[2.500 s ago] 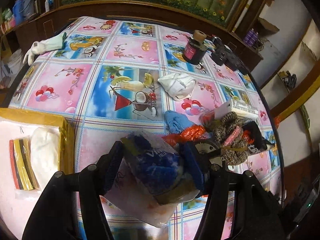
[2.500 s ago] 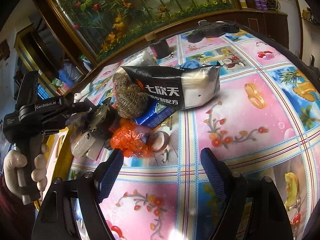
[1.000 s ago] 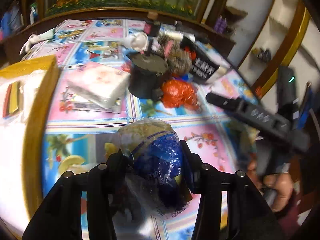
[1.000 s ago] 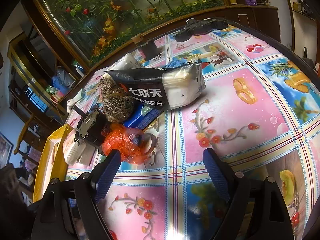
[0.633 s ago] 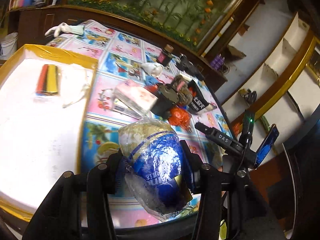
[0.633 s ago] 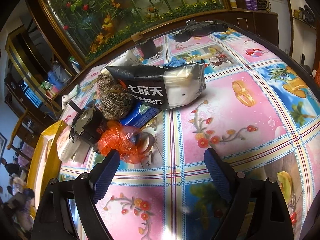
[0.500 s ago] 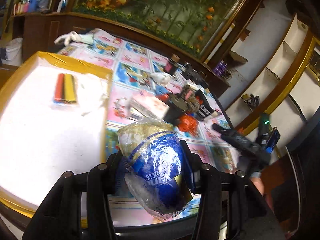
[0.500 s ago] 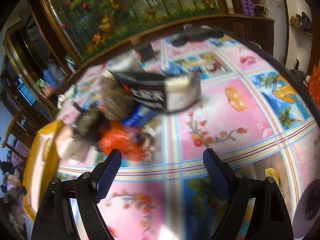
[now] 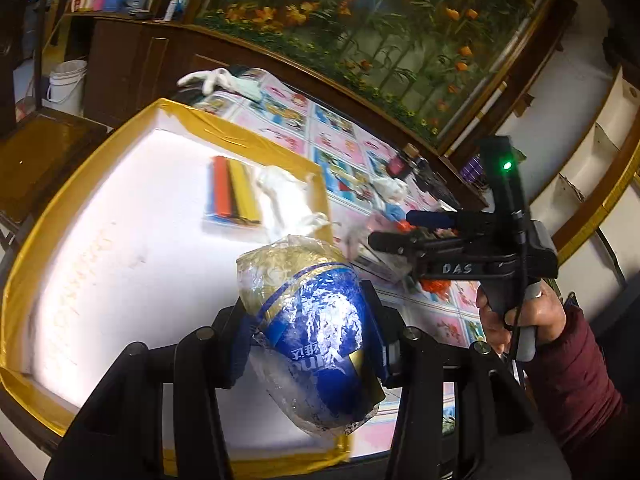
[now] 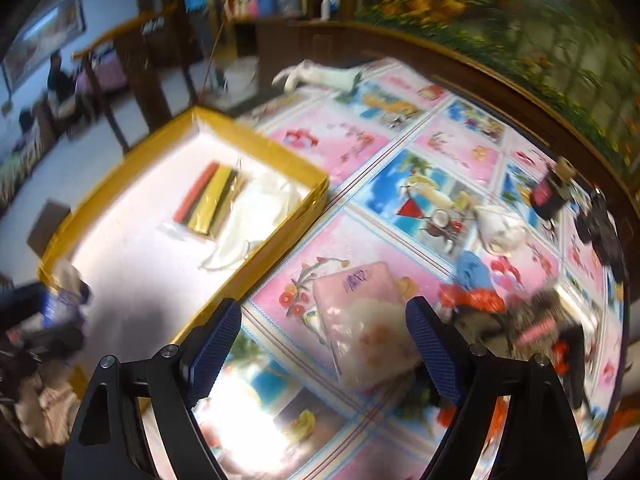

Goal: Organize soft objects
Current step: 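Carry blue bag toward the tray while right tool grasps pink tissue pack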

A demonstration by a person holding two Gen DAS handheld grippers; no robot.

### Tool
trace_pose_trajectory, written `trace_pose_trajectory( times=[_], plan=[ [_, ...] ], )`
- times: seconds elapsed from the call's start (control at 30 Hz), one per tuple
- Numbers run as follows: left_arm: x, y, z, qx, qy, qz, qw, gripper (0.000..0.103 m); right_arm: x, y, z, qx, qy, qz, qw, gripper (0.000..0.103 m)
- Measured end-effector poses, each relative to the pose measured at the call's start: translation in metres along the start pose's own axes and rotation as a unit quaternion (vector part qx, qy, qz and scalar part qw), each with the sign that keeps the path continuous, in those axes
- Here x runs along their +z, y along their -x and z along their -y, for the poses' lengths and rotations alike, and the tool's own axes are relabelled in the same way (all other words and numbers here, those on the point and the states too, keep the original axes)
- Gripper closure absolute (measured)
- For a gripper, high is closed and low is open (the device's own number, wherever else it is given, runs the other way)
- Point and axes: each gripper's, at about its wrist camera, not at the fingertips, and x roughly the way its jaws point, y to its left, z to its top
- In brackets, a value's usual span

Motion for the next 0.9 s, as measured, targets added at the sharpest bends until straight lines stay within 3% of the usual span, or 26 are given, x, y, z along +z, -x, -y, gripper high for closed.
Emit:
trace_pose_trajectory(
  times=[0.13, 0.27, 0.37, 0.4, 0.5, 0.6, 0.7, 0.77, 0.8, 0.9],
  plan=[
    [0.002, -0.001, -0.016, 0.010, 0.013, -0.003, 0.9999, 0.056, 0.019, -0.031, -0.012, -0.035, 0.036, -0.041, 0.998, 0.019],
    [0.003, -0.002, -0.025, 0.018, 0.019, -0.005, 0.9997, 0.056, 0.020, -0.045, -0.004, -0.032, 0.022, -0.060, 0.997, 0.021],
    [0.003, 0.002, -0.030, 0.025, 0.023, -0.003, 0.9994, 0.056, 0.018, -0.044, 0.001, -0.036, 0.011, -0.057, 0.998, 0.038],
    [0.003, 0.003, -0.030, 0.027, 0.024, -0.002, 0.9993, 0.056, 0.018, -0.044, 0.003, -0.038, 0.007, -0.055, 0.998, 0.052],
    [0.003, 0.008, -0.031, 0.034, 0.022, 0.001, 0.9992, 0.056, 0.015, -0.036, 0.009, -0.028, -0.011, -0.049, 0.998, 0.058],
    [0.002, 0.012, -0.028, 0.037, 0.020, 0.003, 0.9991, 0.056, 0.010, -0.033, 0.001, -0.046, 0.008, -0.043, 0.998, 0.055],
    [0.001, 0.015, -0.027, 0.036, 0.018, 0.003, 0.9992, 0.056, 0.009, -0.035, -0.002, -0.061, 0.007, -0.043, 0.997, 0.034],
    [0.000, 0.017, -0.025, 0.037, 0.015, 0.004, 0.9992, 0.056, 0.008, -0.036, 0.002, -0.054, -0.009, -0.040, 0.998, 0.038],
    [0.000, 0.018, -0.025, 0.038, 0.015, 0.004, 0.9992, 0.056, 0.007, -0.037, 0.003, -0.048, -0.016, -0.043, 0.998, 0.048],
    [0.006, 0.019, -0.026, 0.041, 0.015, 0.002, 0.9990, 0.056, 0.002, -0.033, 0.001, -0.047, -0.019, -0.040, 0.998, 0.053]
  ],
)
